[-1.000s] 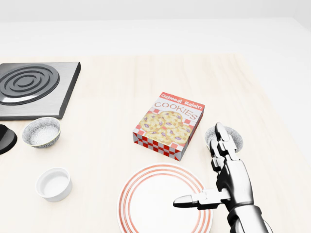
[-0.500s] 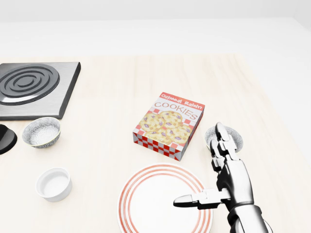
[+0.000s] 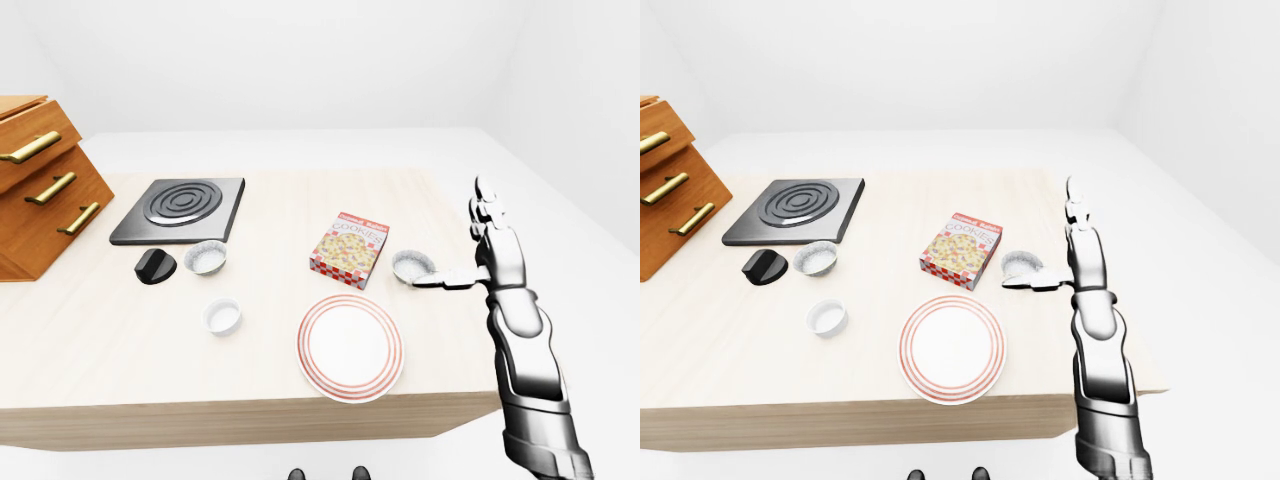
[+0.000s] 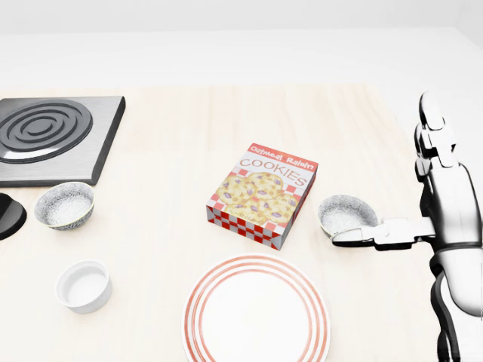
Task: Pick the akita bowl next to the plate and place it on the plate.
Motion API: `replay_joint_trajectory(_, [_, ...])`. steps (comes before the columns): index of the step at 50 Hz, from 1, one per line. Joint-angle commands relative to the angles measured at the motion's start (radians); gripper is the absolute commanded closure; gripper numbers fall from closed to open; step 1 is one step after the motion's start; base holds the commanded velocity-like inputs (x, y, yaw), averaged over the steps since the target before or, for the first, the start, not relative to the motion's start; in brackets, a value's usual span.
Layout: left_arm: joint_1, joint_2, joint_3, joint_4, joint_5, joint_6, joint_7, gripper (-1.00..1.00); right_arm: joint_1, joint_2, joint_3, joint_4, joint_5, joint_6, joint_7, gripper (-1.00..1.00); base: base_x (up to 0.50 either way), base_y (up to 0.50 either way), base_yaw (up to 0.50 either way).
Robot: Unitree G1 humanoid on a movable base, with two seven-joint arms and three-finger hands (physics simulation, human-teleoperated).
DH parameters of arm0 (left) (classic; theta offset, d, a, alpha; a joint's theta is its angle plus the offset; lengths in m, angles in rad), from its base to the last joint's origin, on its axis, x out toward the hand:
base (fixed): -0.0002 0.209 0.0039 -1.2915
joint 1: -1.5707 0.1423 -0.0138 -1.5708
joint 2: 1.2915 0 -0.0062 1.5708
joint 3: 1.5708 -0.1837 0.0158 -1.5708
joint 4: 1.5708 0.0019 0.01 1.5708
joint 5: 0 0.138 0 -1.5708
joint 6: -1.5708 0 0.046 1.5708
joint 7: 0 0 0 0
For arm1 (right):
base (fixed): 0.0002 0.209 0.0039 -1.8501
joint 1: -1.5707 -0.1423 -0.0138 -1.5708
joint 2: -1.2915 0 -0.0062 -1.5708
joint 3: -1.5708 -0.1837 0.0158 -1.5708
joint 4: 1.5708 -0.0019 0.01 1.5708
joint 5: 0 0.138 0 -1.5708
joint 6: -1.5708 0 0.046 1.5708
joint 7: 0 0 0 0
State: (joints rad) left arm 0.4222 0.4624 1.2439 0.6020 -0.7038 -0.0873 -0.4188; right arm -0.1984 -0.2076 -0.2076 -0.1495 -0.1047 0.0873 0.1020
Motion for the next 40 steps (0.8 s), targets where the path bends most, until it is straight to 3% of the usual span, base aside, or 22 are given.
replay_joint_trajectory(1, [0.0,0.022,-0.034,0.066,-0.024,0.0,-0.008,-1.0,-0.171,-0.19,-0.139,0.104,-0.108,0.0,-0.042,-1.0,0.0,0.0,0.0])
replay_joint_trajectory(7, [0.001,0.025,-0.044,0.071,-0.027,0.0,-0.006,-1.0,-0.274,-0.299,-0.144,0.324,-0.179,0.0,-0.138,-1.0,0.0,0.0,0.0])
replay_joint_trajectory(9, [0.0,0.032,-0.048,0.091,-0.034,0.0,-0.013,-1.0,-0.287,-0.326,-0.132,0.399,-0.219,-0.088,-0.184,-1.0,0.0,0.0,0.0])
replay_joint_trajectory(12, [0.004,0.036,-0.055,0.092,-0.044,0.0,-0.011,-1.0,-0.291,-0.335,-0.125,0.44,-0.249,-0.125,-0.205,-1.0,0.0,0.0,0.0])
replay_joint_trajectory(14, [0.007,0.033,-0.058,0.08,-0.043,0.0,-0.004,-1.0,-0.296,-0.347,-0.113,0.486,-0.284,-0.175,-0.235,-1.0,0.0,0.0,0.0])
replay_joint_trajectory(18, [0.009,0.022,-0.053,0.06,-0.039,0.0,-0.001,-1.0,-0.353,-0.383,-0.085,0.643,-0.4,-0.175,-0.374,-1.0,0.0,0.0,0.0])
replay_joint_trajectory(21, [0.011,0.016,-0.049,0.046,-0.034,0.0,0.004,-1.0,-0.365,-0.402,-0.069,0.7,-0.456,-0.175,-0.42,-1.0,0.0,0.0,0.0])
replay_joint_trajectory(25, [0.016,0.009,-0.036,0.022,-0.027,0.0,0.011,-1.0,-0.389,-0.444,-0.033,0.805,-0.621,-0.175,-0.626,-1.0,0.0,0.0,0.0])
replay_joint_trajectory(35, [0.011,0.001,-0.007,0.004,-0.01,0.0,0.008,-1.0,-0.331,-0.433,0.011,0.804,-0.838,-0.175,-0.626,-1.0,0.0,0.0,0.0])
replay_joint_trajectory(40, [0.014,0.007,-0.004,0.015,-0.016,0.0,0.004,-1.0,-0.272,-0.381,0.001,0.711,-0.877,-0.175,-0.626,-1.0,0.0,0.0,0.0])
